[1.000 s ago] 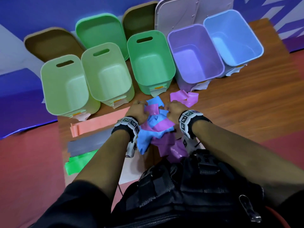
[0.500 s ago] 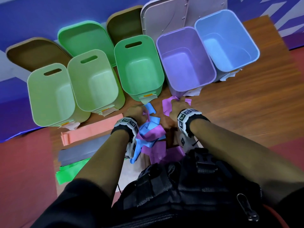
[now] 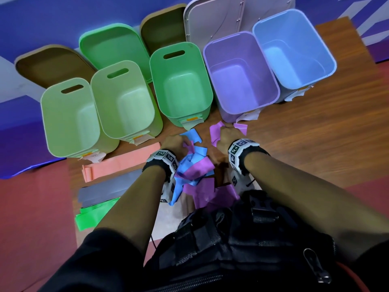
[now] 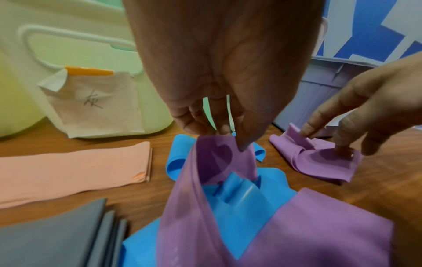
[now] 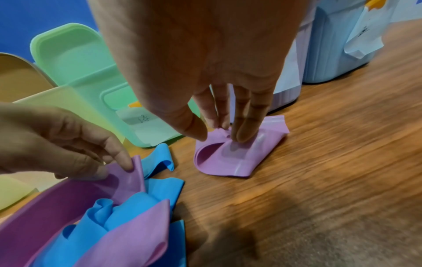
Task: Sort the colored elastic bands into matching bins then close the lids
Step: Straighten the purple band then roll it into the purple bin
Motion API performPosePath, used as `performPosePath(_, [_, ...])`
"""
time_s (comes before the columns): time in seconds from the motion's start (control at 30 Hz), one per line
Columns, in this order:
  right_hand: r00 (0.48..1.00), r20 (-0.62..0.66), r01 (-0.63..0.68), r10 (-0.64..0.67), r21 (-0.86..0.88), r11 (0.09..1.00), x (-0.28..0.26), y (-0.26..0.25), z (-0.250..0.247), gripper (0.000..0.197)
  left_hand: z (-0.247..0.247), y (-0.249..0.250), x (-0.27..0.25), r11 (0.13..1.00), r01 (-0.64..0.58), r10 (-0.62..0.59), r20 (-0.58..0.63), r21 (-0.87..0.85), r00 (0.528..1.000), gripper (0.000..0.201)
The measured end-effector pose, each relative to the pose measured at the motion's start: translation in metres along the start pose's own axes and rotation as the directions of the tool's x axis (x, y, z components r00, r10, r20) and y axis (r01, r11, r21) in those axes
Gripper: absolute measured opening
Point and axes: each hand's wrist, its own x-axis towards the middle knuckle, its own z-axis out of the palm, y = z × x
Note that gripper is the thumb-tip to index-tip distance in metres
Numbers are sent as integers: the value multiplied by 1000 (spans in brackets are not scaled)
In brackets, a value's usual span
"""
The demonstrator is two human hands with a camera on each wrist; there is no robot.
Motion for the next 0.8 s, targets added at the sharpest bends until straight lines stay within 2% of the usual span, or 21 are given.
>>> performPosePath(0.1, [996,-73,41,-42,-19,999,-8,-9,3,21,-3,1,-4,1000,-1,1,-4,-30,1000,29])
performPosePath(0.13, [995,-87,49,-50,-22,999,-9,-12,4,22,-3,0,-6,999,-1,1,-7,-39,1000,29])
performPosePath(0.3, [995,10,99,-99,-70,993,-9,-28,1,38,-6,-3,-14,993,-22,15,-64,-114,998,30])
performPosePath(0.43, [996,-4,85,-85,-25,996,-13,-49,4,5,-14,-4,-22,969,-20,-10,-118,-248,993,24])
performPosePath(0.47, [997,-6,79,-79,-3,997,-11,-53,6,3,-16,-5,-24,955,-32,-11,-142,-296,990,22])
performPosePath(0.53, [998,-9,59,-59,50,997,-11,-62,8,15,-22,-9,-30,925,-80,6,-197,-372,980,21])
performPosePath(0.6, [998,-43,59,-54,122,991,-16,-73,5,20,-31,-12,-36,904,-124,31,-227,-410,973,24])
performPosePath(0.8, [967,-244,147,-72,306,941,-26,-93,-15,11,-57,-22,-49,853,-201,22,-352,-481,936,30])
